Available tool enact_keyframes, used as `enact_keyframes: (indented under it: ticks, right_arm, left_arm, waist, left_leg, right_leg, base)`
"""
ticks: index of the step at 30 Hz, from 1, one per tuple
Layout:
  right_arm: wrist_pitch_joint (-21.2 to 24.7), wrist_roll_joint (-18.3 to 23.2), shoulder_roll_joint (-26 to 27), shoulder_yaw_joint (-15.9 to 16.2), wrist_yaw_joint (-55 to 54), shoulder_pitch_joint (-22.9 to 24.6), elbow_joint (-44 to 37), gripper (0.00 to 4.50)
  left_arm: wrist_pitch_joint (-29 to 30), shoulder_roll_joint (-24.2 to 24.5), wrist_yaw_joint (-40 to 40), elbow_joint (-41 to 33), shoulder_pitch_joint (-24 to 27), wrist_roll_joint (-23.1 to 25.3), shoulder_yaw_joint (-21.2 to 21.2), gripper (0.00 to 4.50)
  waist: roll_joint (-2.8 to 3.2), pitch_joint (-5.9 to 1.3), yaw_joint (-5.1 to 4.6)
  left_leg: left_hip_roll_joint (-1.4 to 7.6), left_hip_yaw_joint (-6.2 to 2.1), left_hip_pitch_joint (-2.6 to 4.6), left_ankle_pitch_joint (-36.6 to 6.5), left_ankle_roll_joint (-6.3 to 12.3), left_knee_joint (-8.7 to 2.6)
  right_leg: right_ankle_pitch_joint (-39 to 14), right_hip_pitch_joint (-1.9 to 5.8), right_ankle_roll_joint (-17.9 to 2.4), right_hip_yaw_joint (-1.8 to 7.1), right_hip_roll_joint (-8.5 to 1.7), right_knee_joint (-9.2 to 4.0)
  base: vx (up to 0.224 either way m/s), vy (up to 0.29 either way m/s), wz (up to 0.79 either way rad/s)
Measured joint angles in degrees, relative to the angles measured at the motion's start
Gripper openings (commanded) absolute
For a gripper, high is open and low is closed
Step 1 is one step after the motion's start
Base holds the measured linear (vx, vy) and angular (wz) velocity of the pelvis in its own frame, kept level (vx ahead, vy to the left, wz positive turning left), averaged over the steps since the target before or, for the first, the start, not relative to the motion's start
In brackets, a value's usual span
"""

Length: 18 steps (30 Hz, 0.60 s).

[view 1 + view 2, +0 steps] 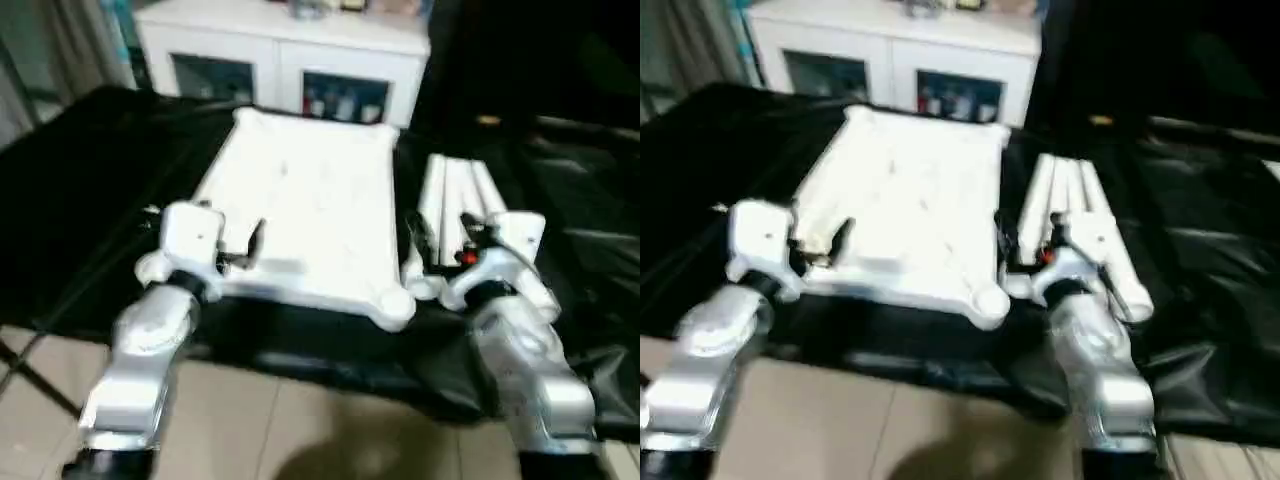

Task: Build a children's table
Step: Move to table

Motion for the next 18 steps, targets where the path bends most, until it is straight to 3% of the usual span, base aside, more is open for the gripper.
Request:
enact_keyframes:
  ticks: [1,2,3,4,5,6,7,8,9,10,11,12,13,14,15,16,18]
  right_arm:
    - [0.1,0.1,-0.5,-0.4,0.0,0.0,-0.1,4.45]
    - [0.1,0.2,-1.2,-1.0,0.0,0.0,-0.3,4.45]
    - [0.3,0.2,-2.3,-2.3,0.0,0.1,-0.2,4.45]
    - [0.4,0.2,-3.1,-3.3,0.0,0.1,-0.1,4.45]
    - [0.5,0.1,-3.7,-3.8,0.1,-0.1,-0.1,4.45]
    - [0.9,0.0,-3.8,-3.7,0.5,-0.4,-0.1,4.45]
    - [1.2,0.0,-3.9,-3.5,1.2,-1.1,-0.1,4.45]
    - [1.3,0.0,-4.1,-3.2,1.8,-2.1,-0.3,4.45]
    - [1.5,-0.1,-3.8,-2.4,2.6,-2.5,-0.3,4.45]
    - [1.8,0.0,-3.6,-0.7,3.5,-2.7,-0.4,4.45]
    - [2.3,0.2,-3.5,0.4,4.3,-3.2,-0.5,4.45]
    - [2.9,0.7,-4.3,1.3,6.1,-3.5,-0.8,4.45]
    - [3.4,1.4,-5.7,1.4,7.5,-3.6,-1.5,4.45]
    - [3.9,2.0,-7.3,1.4,9.0,-3.7,-2.4,4.45]
    - [4.2,2.6,-9.3,1.5,11.2,-4.1,-3.2,4.45]
    - [4.8,3.0,-11.9,2.1,13.9,-4.1,-3.9,4.45]
    - [5.9,3.7,-16.4,2.8,19.5,-4.3,-4.8,4.45]
  left_arm:
    - [0.0,-0.3,-0.1,0.1,-0.2,0.0,-0.2,4.50]
    - [-0.2,-0.6,-0.1,0.2,-0.4,0.0,-0.4,4.50]
    - [-0.2,-1.6,-0.3,0.4,-0.8,-0.1,-1.8,4.50]
    - [-0.3,-1.8,-0.7,0.5,-0.9,-0.3,-3.0,4.50]
    - [-0.3,-1.7,-0.9,0.6,-1.0,-0.4,-3.5,4.50]
    - [-0.3,-1.3,-0.9,1.0,-1.1,-0.5,-3.4,4.50]
    - [-0.4,-0.7,-0.9,1.0,-1.2,-0.5,-2.9,4.50]
    - [-0.5,-0.4,-0.8,1.0,-1.5,-0.5,-2.4,4.50]
    - [-0.8,0.3,-0.9,1.3,-1.4,-0.6,-1.7,4.50]
    - [-0.9,1.0,-1.1,1.5,-1.1,-0.7,-0.7,4.50]
    - [-1.0,1.4,-1.2,1.7,-1.1,-0.8,0.2,4.50]
    - [-1.1,1.8,-1.8,1.8,-0.6,-1.3,1.4,4.50]
    - [-1.2,1.8,-2.5,1.5,-0.3,-2.0,1.9,4.50]
    - [-1.2,1.9,-3.7,1.0,-0.1,-3.1,2.0,4.50]
    - [-1.8,2.3,-6.3,0.8,0.2,-4.7,2.0,4.50]
    - [-2.9,3.2,-9.8,0.3,1.1,-6.8,1.3,4.50]
    - [-4.3,6.1,-17.3,-0.3,1.9,-9.9,-1.7,4.50]
  waist:
    - [-0.51,-0.07,-0.31]
    - [-1.45,-0.33,-0.50]
    - [-0.85,-0.24,-0.32]
    - [-0.44,-0.36,0.04]
    - [-0.40,-0.42,0.24]
    - [-0.33,-0.45,0.37]
    - [0.12,-0.44,0.48]
    - [1.34,-0.44,0.46]
    - [1.82,-0.07,0.49]
    - [1.77,0.04,-0.17]
    - [0.98,-0.01,-0.62]
    - [0.69,-0.14,-1.24]
    - [0.18,-0.39,-1.56]
    - [-0.23,-0.54,-1.60]
    - [-1.69,-0.98,-1.64]
    - [-1.82,-0.94,-1.49]
    - [-1.99,-0.84,-1.34]
  left_leg:
    - [-0.05,0.90,0.63,-0.6,0.17,0.00]
    - [-0.31,0.64,0.33,-1.1,0.46,0.44]
    - [-0.29,-0.43,-0.09,-1.7,1.76,1.51]
    - [-0.39,-1.95,-1.46,-2.0,2.53,3.53]
    - [-0.64,-3.02,-3.32,-1.7,2.64,6.18]
    - [-0.70,-4.07,-5.39,-1.1,1.68,6.64]
    - [-0.19,-4.36,-6.54,0.1,1.50,4.55]
    - [0.77,-4.60,-7.50,2.7,1.48,0.98]
    - [1.78,-4.91,-7.19,5.1,0.89,1.17]
    - [1.57,-5.16,-6.75,4.8,1.14,0.87]
    - [1.16,-5.16,-6.31,4.6,1.20,0.68]
    - [0.97,-5.13,-5.90,4.2,1.45,0.70]
    - [0.76,-5.10,-5.78,4.0,1.66,0.75]
    - [0.36,-4.85,-5.82,4.0,1.79,0.78]
    - [-0.35,-4.52,-6.15,3.6,2.12,1.53]
    - [-0.43,-4.38,-6.62,3.5,2.41,1.60]
    - [-0.08,-4.39,-6.76,4.3,1.53,0.37]
  right_leg:
    - [0.9,-0.26,-0.1,-0.40,-0.87,-1.19]
    - [1.2,0.52,1.8,-0.31,-1.10,-1.23]
    - [1.0,0.96,1.5,0.01,-0.33,-1.87]
    - [1.0,1.21,1.4,0.39,0.29,-2.49]
    - [1.0,1.60,1.3,0.47,0.52,-3.01]
    - [0.9,2.61,1.1,0.50,1.01,-3.77]
    - [0.7,3.15,0.9,-0.19,1.46,-3.95]
    - [0.3,3.71,0.9,-1.08,2.52,-4.03]
    - [-0.5,4.65,1.1,-1.92,2.78,-3.86]
    - [-1.2,4.38,0.0,-2.18,2.48,-3.08]
    - [-1.8,3.75,-1.1,-2.06,2.00,-1.34]
    - [-1.9,2.79,-0.8,-1.73,1.53,0.65]
    - [-1.6,1.74,0.0,-1.62,0.79,1.41]
    - [-0.8,0.48,1.3,-1.04,-0.11,0.71]
    - [1.3,-0.13,4.7,0.55,-1.43,-1.25]
    - [1.2,-0.40,4.5,0.87,-1.41,-0.92]
    - [1.6,-1.04,4.0,1.01,-0.80,-1.06]
  base:
    - [0.117,-0.011,-0.42]
    - [0.085,-0.035,-0.25]
    - [0.107,-0.043,-0.05]
    - [0.107,-0.043,-0.05]
    - [0.148,-0.018,-0.02]
    - [0.137,-0.012,-0.03]
    - [0.137,-0.012,-0.03]
    - [0.120,-0.001,0.02]
    - [0.130,0.040,-0.06]
    - [0.130,0.040,-0.06]
    - [0.161,0.033,-0.03]
    - [0.134,-0.002,0.08]
    - [0.134,-0.002,0.08]
    - [0.087,-0.019,0.02]
    - [0.000,0.000,0.00]
    - [0.000,0.000,0.00]
    - [0.027,-0.081,-0.03]
